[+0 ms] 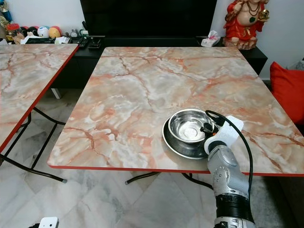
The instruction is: Setting the table
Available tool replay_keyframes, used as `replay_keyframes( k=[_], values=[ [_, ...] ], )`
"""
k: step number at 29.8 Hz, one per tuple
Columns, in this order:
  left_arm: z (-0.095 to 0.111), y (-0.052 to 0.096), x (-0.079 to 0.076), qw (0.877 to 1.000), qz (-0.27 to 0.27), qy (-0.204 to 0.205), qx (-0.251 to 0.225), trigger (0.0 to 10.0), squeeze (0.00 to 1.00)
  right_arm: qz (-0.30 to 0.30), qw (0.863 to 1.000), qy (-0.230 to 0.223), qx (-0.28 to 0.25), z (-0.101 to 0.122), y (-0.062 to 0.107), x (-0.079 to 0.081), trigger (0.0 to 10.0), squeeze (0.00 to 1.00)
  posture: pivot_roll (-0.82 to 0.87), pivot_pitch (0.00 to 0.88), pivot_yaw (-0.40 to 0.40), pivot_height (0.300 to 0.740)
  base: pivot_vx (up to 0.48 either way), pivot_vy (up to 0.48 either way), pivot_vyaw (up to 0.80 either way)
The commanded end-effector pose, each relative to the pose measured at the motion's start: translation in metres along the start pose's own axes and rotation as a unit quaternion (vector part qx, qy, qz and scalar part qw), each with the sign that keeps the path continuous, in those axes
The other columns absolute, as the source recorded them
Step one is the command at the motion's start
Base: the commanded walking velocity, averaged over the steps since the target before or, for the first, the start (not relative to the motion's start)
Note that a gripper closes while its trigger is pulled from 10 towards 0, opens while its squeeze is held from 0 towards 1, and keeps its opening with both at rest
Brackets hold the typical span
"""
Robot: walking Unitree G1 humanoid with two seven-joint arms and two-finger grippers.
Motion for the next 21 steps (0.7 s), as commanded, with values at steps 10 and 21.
replay_keyframes(
  k=[10,21],
  values=[
    [-0.007,0.002,0.004,1.0,0.004,0.002,0.013,10.0,0.0,0.001,1.0,0.013,0.0,-0.003,0.0,0.002,10.0,0.0,0.02,0.029,0.008,0.736,0.0,0.0,0.0],
    [-0.006,0.002,0.004,1.0,0.005,0.005,0.01,10.0,0.0,0.051,0.979,0.091,-0.178,0.023,0.028,0.02,10.0,0.0,0.02,0.018,0.0,0.736,0.0,0.0,0.0]
  ],
)
Point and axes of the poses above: a point about 5 cm out from each wrist's last joint towards the gripper, its own y axis pointing back from the gripper into the wrist, its own z axis along the axis of the wrist's last joint, x = y × z, the point moved 1 cm from there along -y, pointing out of the wrist towards the gripper, and after that the axes turned 3 degrees about -y, right-handed, at the moved point
